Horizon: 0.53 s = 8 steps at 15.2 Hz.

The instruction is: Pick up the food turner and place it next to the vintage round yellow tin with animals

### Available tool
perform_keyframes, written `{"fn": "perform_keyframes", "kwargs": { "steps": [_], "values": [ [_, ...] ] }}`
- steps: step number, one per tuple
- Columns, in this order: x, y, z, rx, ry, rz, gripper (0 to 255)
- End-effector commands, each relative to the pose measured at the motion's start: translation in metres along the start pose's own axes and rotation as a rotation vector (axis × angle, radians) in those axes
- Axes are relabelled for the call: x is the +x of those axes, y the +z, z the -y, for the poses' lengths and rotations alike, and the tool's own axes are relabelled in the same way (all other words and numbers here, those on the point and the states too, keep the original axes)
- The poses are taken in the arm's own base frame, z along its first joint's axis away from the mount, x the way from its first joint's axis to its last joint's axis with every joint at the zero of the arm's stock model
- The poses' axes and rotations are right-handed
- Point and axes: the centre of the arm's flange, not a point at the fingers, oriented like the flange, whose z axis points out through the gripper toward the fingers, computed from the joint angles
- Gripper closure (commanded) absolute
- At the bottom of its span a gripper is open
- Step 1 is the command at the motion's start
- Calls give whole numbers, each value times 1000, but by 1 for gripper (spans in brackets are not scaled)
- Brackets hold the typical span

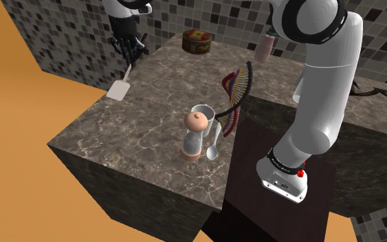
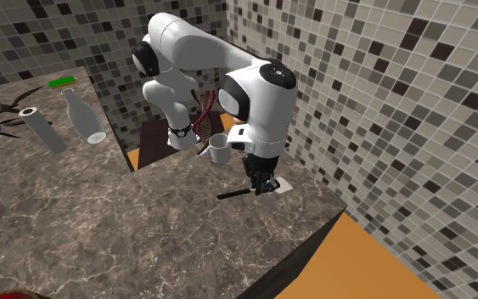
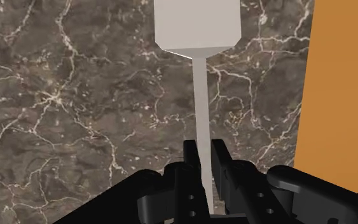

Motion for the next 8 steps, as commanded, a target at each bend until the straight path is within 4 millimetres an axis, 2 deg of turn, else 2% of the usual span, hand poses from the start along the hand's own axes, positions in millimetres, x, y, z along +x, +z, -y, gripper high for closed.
{"fn": "perform_keyframes", "kwargs": {
  "steps": [1, 8],
  "values": [
    [21, 0, -4, 0, 0, 0, 255],
    [111, 6, -20, 0, 0, 0, 255]
  ]
}}
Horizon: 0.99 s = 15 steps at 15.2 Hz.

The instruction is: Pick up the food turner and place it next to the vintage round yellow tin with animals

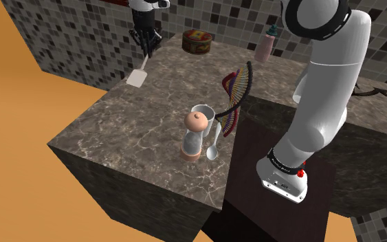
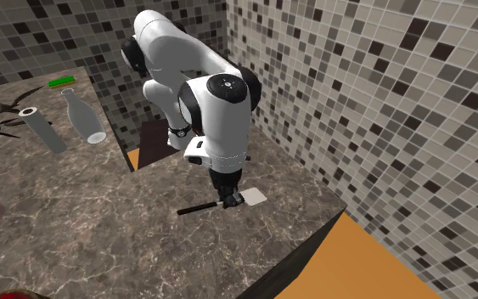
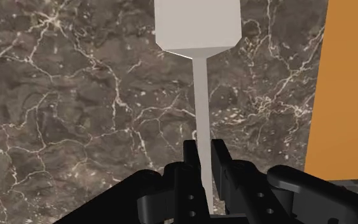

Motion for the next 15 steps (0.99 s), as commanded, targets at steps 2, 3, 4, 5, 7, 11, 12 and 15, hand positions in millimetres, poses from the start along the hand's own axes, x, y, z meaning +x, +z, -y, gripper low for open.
{"fn": "perform_keyframes", "kwargs": {
  "steps": [2, 3, 4, 5, 7, 11, 12, 15],
  "values": [
    [40, 1, -9, 0, -1, 0, 255],
    [53, 2, -12, 0, -1, 0, 255],
    [66, 3, -14, 0, -1, 0, 255],
    [79, 4, -17, 0, -1, 0, 255],
    [105, 6, -21, 0, -1, 0, 255],
    [157, 9, -31, 0, -1, 0, 255],
    [170, 10, -33, 0, -1, 0, 255],
    [208, 13, -40, 0, -1, 0, 255]
  ]
}}
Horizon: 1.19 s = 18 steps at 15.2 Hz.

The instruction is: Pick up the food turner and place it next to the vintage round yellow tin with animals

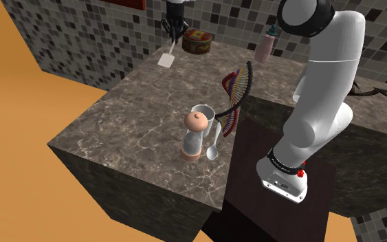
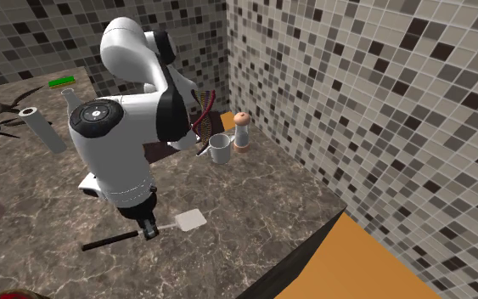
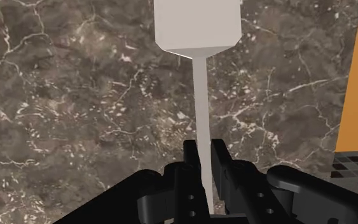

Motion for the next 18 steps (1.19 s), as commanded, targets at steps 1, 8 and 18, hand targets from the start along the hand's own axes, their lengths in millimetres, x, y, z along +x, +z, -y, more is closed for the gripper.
{"fn": "perform_keyframes", "kwargs": {
  "steps": [1, 8, 18],
  "values": [
    [28, -2, -4, 0, -1, 0, 255],
    [119, 4, -21, 0, -1, 0, 255],
    [179, 35, -32, 0, -1, 0, 255]
  ]
}}
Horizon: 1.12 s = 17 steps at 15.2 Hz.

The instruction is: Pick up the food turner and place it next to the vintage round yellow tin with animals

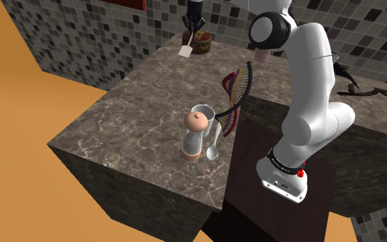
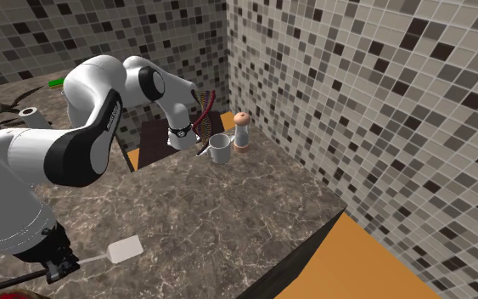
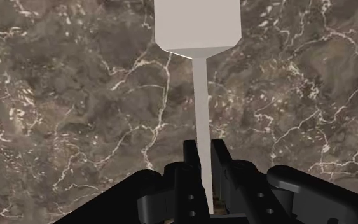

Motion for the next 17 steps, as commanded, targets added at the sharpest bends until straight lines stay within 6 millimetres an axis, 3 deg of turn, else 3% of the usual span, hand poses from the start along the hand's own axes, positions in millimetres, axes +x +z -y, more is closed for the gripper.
{"fn": "perform_keyframes", "kwargs": {
  "steps": [1, 17],
  "values": [
    [0, 10, 0, 1, 0, 0, 255],
    [-6, 94, 0, 1, 0, 0, 255]
  ]
}}
